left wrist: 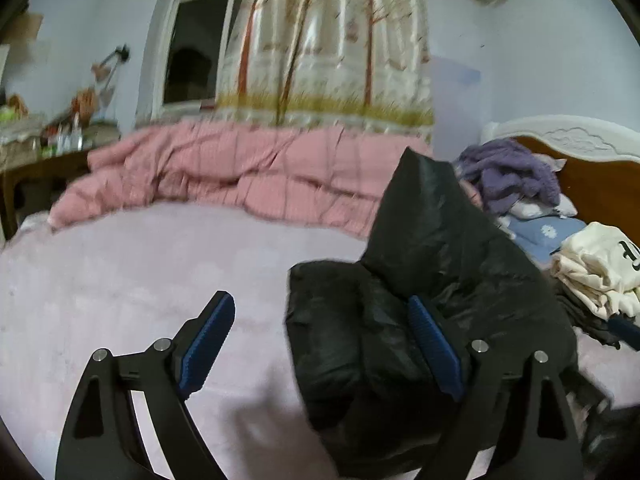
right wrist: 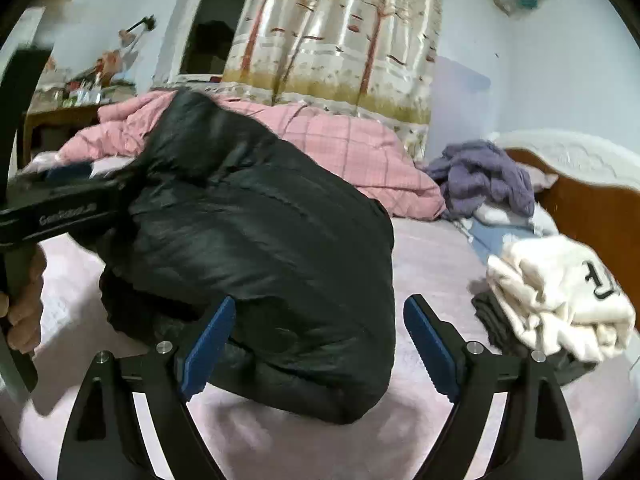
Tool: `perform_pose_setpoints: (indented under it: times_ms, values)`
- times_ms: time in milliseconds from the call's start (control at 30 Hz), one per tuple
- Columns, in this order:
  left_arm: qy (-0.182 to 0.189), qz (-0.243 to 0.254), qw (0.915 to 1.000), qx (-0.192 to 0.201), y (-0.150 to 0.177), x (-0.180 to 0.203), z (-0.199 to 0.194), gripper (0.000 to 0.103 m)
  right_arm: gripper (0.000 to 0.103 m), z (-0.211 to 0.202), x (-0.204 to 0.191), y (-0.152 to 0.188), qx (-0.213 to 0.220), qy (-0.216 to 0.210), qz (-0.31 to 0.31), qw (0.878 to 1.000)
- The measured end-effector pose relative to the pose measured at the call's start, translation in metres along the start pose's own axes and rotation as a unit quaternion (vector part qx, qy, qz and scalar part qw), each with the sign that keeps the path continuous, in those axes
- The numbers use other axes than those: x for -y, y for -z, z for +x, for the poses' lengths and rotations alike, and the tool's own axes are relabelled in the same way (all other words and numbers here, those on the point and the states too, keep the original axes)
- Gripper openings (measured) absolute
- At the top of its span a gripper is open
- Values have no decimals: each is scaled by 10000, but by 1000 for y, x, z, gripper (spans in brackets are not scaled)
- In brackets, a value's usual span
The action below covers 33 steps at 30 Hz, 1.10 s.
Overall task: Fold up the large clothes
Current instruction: 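Carry the jacket bundle with both tools toward the white sweatshirt pile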
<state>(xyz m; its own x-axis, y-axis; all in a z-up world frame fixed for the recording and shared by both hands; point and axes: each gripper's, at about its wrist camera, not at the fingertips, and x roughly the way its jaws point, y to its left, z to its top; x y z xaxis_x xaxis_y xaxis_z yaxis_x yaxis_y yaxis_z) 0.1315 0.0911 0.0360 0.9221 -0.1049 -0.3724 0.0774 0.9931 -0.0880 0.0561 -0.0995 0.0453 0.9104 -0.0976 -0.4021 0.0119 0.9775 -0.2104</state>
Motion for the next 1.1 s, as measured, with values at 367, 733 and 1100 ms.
perform_pose_setpoints:
  times_ms: [367,733,1100]
  values:
    - [488,-809,9835,-1541,30,-30,38,85,88,35,80,-13,-138,-489,1419,9886]
    - [2120,-1692,9597,-742,10,-40,-8,82,89,71,143,18,-674,-1539,3114,9353]
    - [2359,-2753,9037,-2276,79,-29,48,89,98,125,111,55,-1752,-2778,3502,8772]
